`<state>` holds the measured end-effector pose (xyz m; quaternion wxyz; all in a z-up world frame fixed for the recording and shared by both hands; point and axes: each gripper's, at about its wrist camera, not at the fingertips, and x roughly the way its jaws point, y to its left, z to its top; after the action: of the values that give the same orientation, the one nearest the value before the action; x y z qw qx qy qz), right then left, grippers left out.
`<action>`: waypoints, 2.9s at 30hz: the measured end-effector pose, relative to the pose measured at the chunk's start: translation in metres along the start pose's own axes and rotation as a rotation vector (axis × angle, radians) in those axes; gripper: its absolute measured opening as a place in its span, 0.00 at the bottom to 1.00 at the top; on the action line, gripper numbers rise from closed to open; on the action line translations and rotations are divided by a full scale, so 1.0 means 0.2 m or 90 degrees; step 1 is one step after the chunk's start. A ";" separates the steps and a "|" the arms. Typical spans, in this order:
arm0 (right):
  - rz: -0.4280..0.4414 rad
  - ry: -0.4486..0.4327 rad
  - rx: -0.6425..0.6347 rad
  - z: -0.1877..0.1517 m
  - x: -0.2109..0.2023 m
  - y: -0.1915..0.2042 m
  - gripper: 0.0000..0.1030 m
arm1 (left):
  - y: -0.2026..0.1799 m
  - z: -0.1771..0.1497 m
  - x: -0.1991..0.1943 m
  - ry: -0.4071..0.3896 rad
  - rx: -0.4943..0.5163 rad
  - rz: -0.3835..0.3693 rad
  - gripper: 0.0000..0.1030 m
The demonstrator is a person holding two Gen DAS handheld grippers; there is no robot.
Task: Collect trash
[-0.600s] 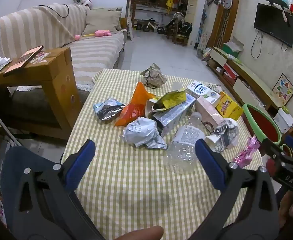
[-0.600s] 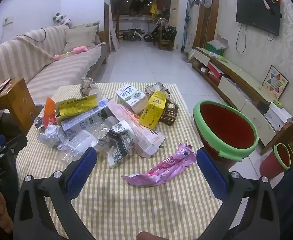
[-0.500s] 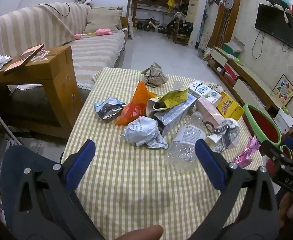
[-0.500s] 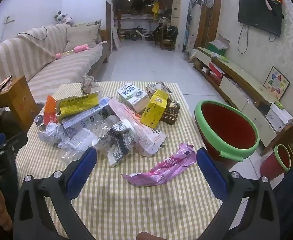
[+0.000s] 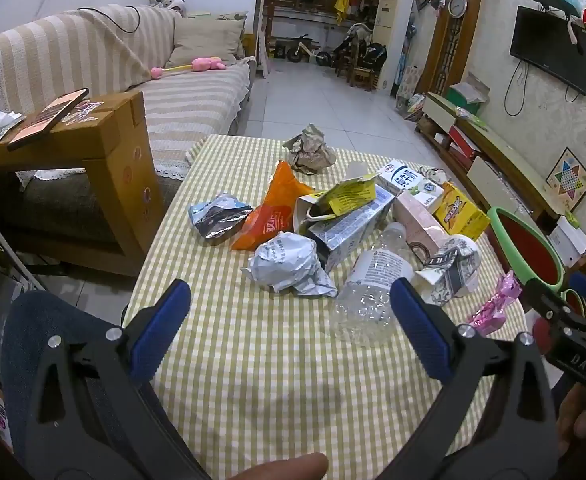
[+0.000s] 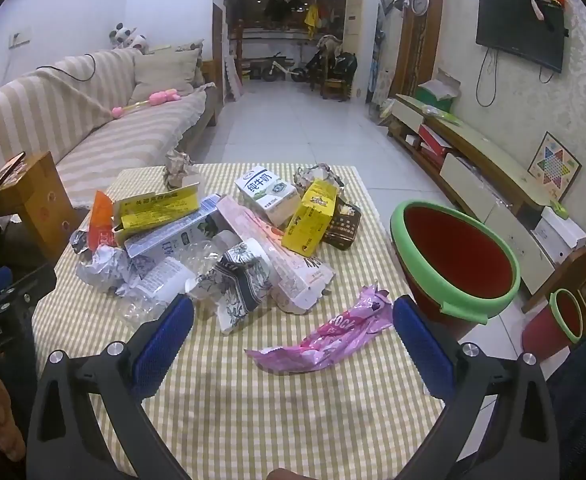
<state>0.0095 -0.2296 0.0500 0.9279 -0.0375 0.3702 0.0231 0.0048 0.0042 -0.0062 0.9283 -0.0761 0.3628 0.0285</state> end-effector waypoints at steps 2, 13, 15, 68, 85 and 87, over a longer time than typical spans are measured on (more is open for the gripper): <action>0.000 0.001 0.001 0.00 0.00 0.00 0.93 | 0.00 0.00 0.00 0.000 0.000 0.000 0.95; 0.000 0.004 -0.001 0.00 0.01 0.00 0.93 | 0.00 0.00 0.00 0.000 0.001 0.000 0.95; -0.001 0.007 0.000 0.00 0.01 0.00 0.93 | 0.00 0.00 0.00 0.000 0.001 0.001 0.95; -0.003 0.012 0.001 0.00 0.03 -0.01 0.93 | -0.01 0.00 0.00 0.002 0.001 0.001 0.95; 0.010 0.043 0.023 0.05 0.08 -0.03 0.93 | 0.01 -0.01 0.03 0.027 -0.017 -0.009 0.95; 0.012 0.050 0.031 0.07 0.10 -0.05 0.93 | 0.02 0.00 0.05 0.042 -0.025 -0.015 0.95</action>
<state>0.0339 -0.2385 0.0477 0.9131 -0.0124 0.4069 0.0217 0.0120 0.0079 -0.0143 0.9146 -0.0990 0.3915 0.0224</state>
